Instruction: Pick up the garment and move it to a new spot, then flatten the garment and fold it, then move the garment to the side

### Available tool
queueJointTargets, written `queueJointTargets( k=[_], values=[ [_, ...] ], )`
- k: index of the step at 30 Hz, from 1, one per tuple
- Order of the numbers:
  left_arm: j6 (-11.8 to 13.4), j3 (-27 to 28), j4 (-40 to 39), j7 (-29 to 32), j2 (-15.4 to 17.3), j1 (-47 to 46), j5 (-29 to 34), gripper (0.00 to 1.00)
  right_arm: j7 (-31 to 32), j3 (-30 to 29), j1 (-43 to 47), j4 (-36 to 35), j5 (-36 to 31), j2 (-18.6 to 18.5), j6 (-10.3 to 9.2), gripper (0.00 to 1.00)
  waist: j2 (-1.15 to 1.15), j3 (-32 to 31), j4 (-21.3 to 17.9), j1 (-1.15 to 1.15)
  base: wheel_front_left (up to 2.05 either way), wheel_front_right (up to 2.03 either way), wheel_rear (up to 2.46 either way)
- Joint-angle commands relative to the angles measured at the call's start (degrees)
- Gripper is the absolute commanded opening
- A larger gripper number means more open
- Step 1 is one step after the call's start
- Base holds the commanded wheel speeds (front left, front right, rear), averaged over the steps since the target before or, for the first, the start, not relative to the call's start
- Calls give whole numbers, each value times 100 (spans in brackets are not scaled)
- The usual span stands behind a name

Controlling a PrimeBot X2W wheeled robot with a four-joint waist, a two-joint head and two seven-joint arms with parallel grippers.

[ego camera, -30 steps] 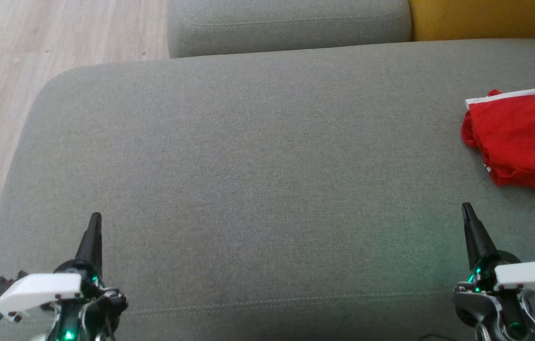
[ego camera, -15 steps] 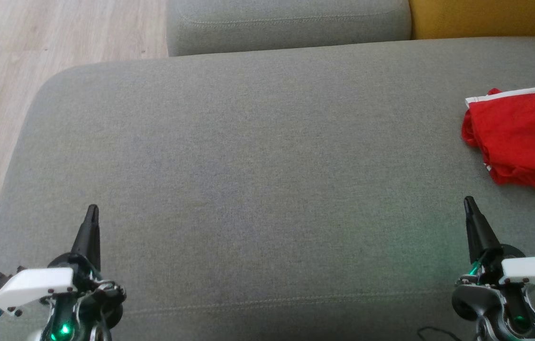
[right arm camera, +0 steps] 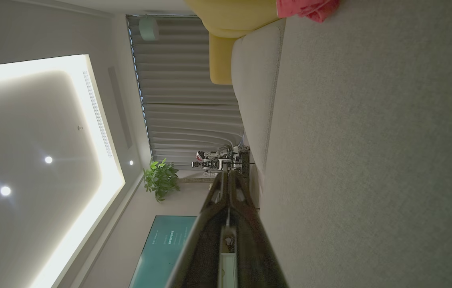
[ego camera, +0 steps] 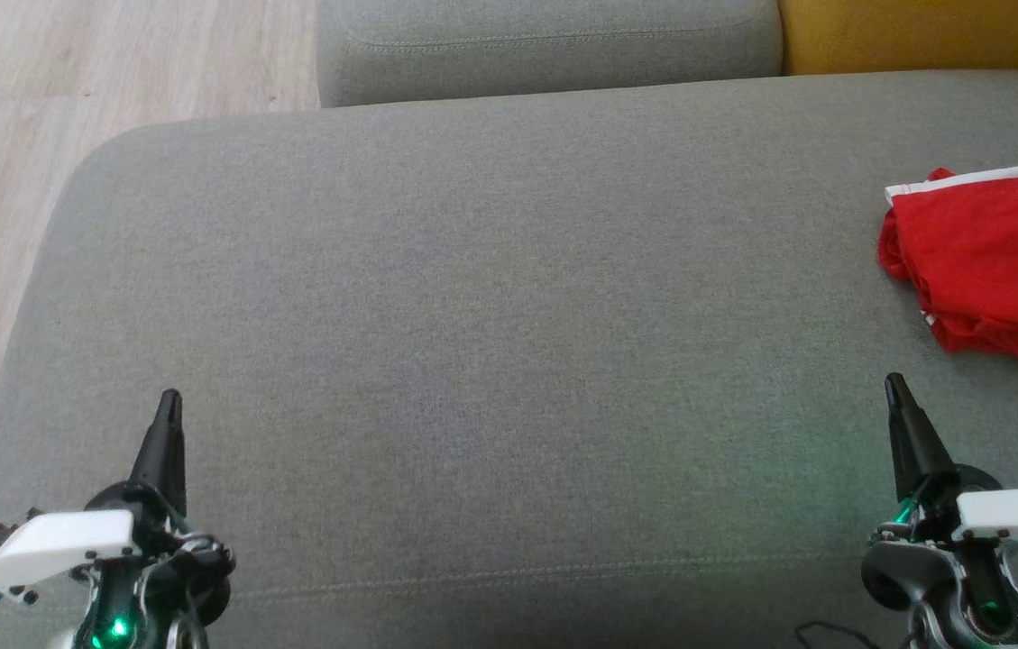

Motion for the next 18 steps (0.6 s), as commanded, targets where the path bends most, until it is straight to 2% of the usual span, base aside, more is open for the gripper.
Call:
queueJointTargets(
  k=[1,18],
  values=[
    [-42,192,-152,23,74,-299,34,0,53,84,-275,-187,-18,-48,1,0,0,0,0,0,0,0,0],
    [-42,227,-149,52,48,-302,64,0,77,54,-278,-185,-43,-27,1,0,0,0,0,0,0,0,0]
  ],
)
